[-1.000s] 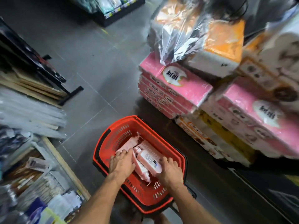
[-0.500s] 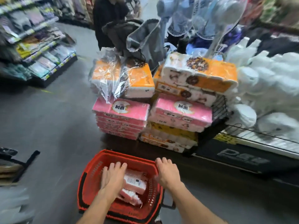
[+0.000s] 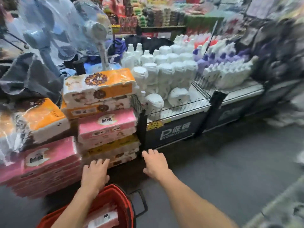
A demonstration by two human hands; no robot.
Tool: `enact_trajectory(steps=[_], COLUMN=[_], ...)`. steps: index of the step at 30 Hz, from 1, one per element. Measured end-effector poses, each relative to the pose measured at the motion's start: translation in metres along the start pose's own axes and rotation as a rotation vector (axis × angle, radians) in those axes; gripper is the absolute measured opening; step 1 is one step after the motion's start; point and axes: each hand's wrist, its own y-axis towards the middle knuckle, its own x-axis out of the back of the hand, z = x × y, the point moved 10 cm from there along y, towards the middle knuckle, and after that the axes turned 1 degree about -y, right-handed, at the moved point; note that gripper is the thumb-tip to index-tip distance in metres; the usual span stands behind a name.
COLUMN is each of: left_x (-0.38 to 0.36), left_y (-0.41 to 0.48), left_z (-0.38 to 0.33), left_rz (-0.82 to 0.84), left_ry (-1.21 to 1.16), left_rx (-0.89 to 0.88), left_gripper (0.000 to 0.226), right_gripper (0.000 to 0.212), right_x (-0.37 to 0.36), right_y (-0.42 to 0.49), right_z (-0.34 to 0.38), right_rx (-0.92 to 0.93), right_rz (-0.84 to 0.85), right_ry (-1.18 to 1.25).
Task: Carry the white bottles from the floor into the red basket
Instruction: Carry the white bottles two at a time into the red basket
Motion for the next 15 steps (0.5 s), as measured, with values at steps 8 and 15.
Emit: enact_trajectory(steps=[8, 15], left_x=[0.056, 0.096], left_y=[0.062, 0.071], left_z=[-0.216, -0.400], left_rz=[-0.096, -0.147], left_ry=[-0.007, 0.024], left_rx=[-0.363, -0.607], left_gripper=[0.059, 0.058], right_gripper=[0.051, 0.051], right_x=[0.023, 0.033], right_y=[-0.084, -0.182], right_z=[-0.226, -0.393], right_rx=[-0.412, -0.718], right_rz=[-0.090, -0.133], right_ry=[0.069, 0.102])
